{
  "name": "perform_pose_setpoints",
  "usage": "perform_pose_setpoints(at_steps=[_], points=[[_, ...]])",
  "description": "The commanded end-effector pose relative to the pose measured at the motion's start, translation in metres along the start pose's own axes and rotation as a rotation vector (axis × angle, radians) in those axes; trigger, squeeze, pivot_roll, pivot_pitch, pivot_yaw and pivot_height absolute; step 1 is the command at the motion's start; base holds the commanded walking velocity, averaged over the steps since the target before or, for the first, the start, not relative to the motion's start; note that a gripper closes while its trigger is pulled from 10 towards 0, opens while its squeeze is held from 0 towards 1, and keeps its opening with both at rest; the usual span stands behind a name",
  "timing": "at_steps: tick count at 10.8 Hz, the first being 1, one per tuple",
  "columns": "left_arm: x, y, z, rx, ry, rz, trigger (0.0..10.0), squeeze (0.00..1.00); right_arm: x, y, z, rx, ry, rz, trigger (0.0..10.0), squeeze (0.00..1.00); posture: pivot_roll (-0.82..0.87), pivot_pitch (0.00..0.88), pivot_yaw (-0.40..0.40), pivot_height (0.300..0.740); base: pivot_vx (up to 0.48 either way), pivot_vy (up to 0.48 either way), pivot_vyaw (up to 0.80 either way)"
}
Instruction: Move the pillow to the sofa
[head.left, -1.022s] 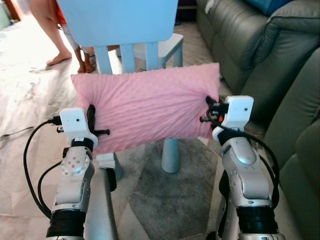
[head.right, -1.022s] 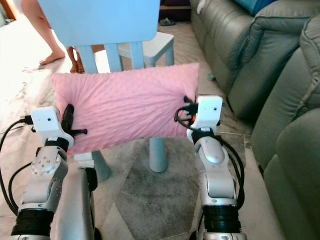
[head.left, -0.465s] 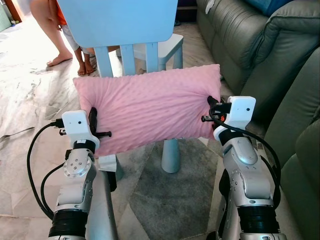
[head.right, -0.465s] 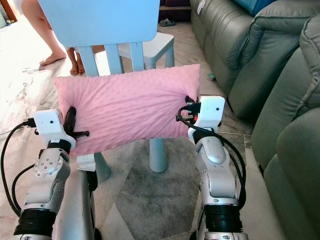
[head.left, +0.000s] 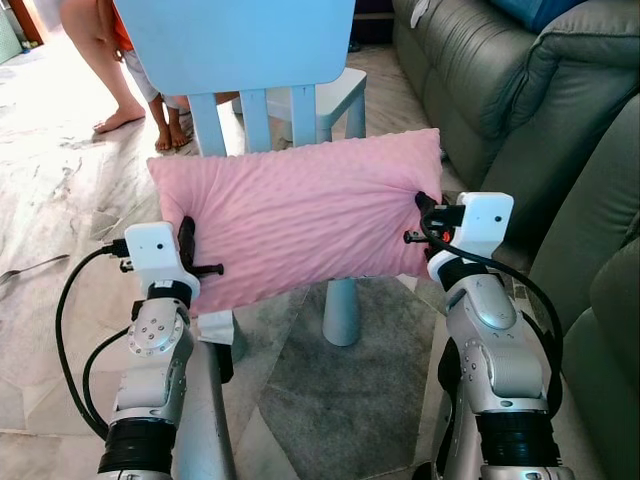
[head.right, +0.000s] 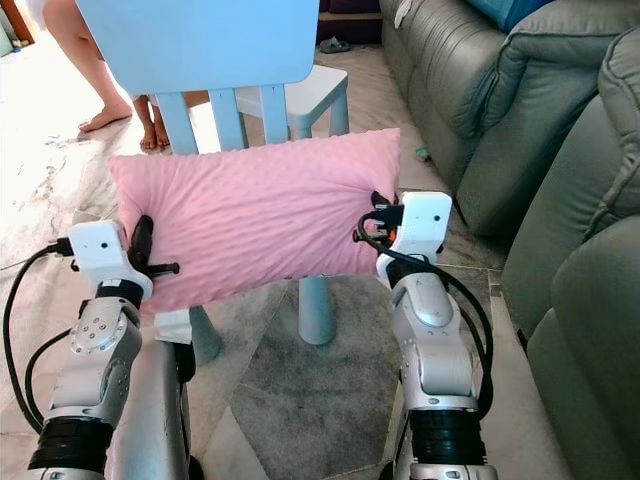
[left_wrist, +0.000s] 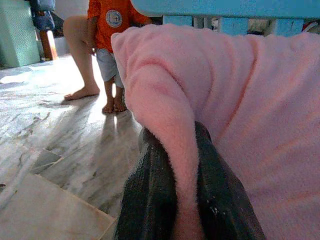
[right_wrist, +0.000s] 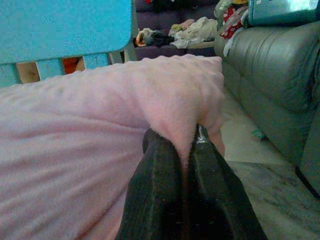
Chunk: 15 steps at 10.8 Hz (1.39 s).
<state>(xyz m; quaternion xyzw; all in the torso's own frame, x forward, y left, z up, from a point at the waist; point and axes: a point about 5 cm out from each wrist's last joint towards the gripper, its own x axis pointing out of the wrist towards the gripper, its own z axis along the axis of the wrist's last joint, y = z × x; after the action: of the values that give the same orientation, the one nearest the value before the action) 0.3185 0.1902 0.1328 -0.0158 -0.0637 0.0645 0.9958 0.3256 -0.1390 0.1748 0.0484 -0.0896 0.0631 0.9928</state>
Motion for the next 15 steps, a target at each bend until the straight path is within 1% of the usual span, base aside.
perform_pose_setpoints(at_steps=[1, 2, 4, 6, 8, 10, 15], points=[[0.0018, 0.007, 0.0024, 0.006, -0.009, 0.027, 0.0, 0.0, 0.0006, -0.0115, 0.0083, -0.005, -0.032, -0.06, 0.0, 0.0, -0.13, 0.0, 0.037, 0.365, 0.0, 0.0, 0.0], [0.0018, 0.0051, 0.0015, 0.001, -0.003, 0.024, 0.0, 0.0, 0.0003, -0.011, 0.0079, -0.003, -0.029, -0.055, 0.0, 0.0, -0.13, 0.0, 0.037, 0.39, 0.0, 0.0, 0.0], [0.0017, 0.0026, 0.001, -0.001, -0.001, 0.019, 0.0, 0.0, 0.0007, -0.0123, 0.0081, -0.002, -0.025, -0.058, 0.0, 0.0, -0.13, 0.0, 0.038, 0.425, 0.0, 0.0, 0.0], [0.0012, 0.002, -0.0003, -0.003, 0.005, 0.015, 0.0, 0.0, 0.0008, -0.0119, 0.0084, 0.002, -0.027, -0.056, 0.0, 0.0, -0.13, 0.0, 0.037, 0.45, 0.0, 0.0, 0.0], [0.0011, 0.0015, -0.0007, -0.002, 0.008, 0.015, 0.0, 0.0, 0.0007, -0.0115, 0.0078, 0.006, -0.022, -0.055, 0.0, 0.0, -0.13, 0.0, 0.037, 0.49, 0.0, 0.0, 0.0], [0.0012, 0.0007, -0.001, -0.002, 0.009, 0.012, 0.0, 0.0, 0.0006, -0.011, 0.0071, 0.018, -0.017, -0.052, 0.0, 0.0, -0.13, 0.0, 0.038, 0.52, 0.0, 0.0, 0.0], [0.0001, -0.0027, -0.0032, -0.004, 0.018, 0.002, 0.0, 0.0, 0.0012, -0.0115, 0.009, 0.013, -0.025, -0.054, 0.0, 0.0, -0.13, 0.0, 0.037, 0.61, 0.0, 0.0, 0.0]])
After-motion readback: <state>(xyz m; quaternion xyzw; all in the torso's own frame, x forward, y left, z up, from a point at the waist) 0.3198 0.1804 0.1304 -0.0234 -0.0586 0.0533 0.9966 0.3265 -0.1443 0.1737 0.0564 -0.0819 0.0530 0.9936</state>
